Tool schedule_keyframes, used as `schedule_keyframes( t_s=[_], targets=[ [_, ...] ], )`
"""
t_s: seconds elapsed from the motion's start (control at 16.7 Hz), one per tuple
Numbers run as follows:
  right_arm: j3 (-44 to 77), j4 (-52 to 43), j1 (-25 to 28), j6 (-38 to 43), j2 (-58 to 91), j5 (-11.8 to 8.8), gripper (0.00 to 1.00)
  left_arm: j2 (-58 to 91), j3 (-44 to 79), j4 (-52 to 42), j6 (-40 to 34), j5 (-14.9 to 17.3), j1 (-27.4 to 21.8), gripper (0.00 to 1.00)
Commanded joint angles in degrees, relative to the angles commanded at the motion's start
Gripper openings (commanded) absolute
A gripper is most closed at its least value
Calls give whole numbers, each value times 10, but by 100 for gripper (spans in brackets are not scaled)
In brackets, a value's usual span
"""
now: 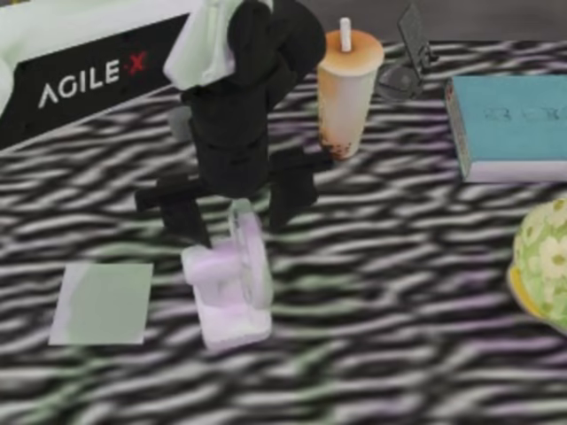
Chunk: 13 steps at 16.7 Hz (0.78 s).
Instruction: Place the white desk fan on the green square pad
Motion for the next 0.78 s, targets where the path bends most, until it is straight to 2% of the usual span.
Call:
schedule_keyframes(
  t_s=[0.36,0.78],
  targets=[
    [0,0,0,0,0,0,100,0,0,0,0,0,0,2],
    [0,0,0,0,0,0,100,0,0,0,0,0,0,0]
  ],
)
